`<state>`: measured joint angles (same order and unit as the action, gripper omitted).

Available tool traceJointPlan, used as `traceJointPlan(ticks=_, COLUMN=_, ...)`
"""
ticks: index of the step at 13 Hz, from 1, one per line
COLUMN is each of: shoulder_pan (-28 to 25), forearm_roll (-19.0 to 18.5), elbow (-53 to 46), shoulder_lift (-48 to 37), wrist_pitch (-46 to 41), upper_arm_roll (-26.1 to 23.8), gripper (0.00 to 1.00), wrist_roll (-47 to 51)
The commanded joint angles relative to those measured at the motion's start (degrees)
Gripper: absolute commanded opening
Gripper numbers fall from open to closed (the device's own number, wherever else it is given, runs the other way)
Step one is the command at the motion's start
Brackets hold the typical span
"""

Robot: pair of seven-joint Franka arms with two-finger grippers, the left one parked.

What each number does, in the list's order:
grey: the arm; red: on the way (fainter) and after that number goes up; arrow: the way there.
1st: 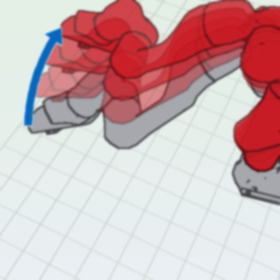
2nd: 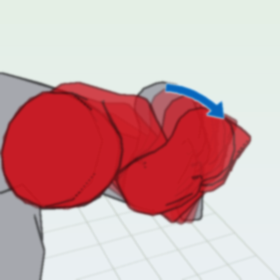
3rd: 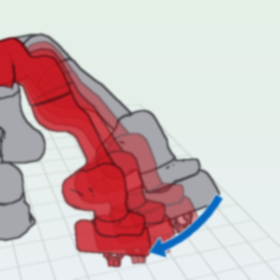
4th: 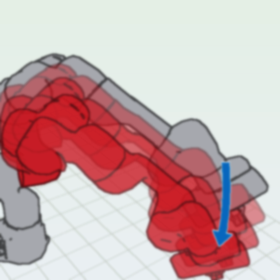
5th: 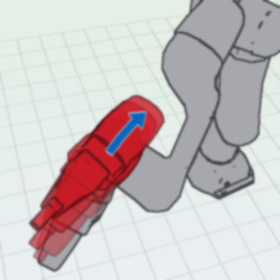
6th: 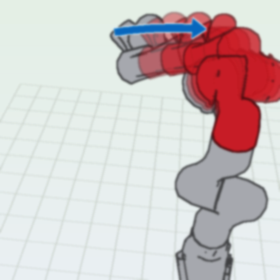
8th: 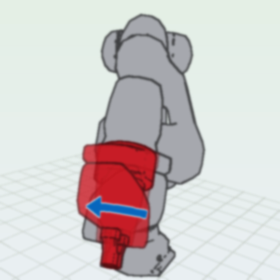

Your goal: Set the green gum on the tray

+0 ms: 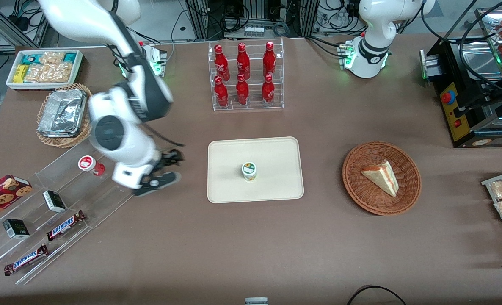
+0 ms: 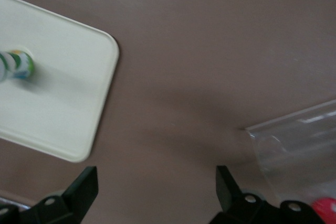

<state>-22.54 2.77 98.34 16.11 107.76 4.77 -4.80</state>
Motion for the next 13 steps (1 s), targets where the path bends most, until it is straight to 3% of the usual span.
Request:
traceJointPlan(ticks=1, shoulder_pan=6.3, forearm_roll=0.6, elbow=2.5, shoulder_lift=-5.5, wrist_pitch=-4.0, upper_arm_roll=-0.7, gripper=1.00, wrist_roll=-5.8)
traceJointPlan(ticks=7, shoulder_pan=18.7, forearm_roll=0.5, elbow=2.6, shoulder_lift=-12.4, wrist_pitch=-10.4, upper_arm_roll=-0.9, gripper=1.00, wrist_roll=-7.7)
traceJointPlan(ticks=9, shoulder_pan=19.4, forearm_roll=0.4, elbow=2.3, shoulder_lift=-14.5, wrist_pitch=-13.3, upper_arm_roll=-0.7, gripper=1.00, wrist_roll=-8.4)
traceJointPlan(ticks=13, shoulder_pan=19.6, forearm_roll=-0.3, elbow=0.3, shoulder_lift=-17.1, wrist_pitch=-20.6, upper_arm_roll=-0.5, gripper=1.00, wrist_roll=0.8)
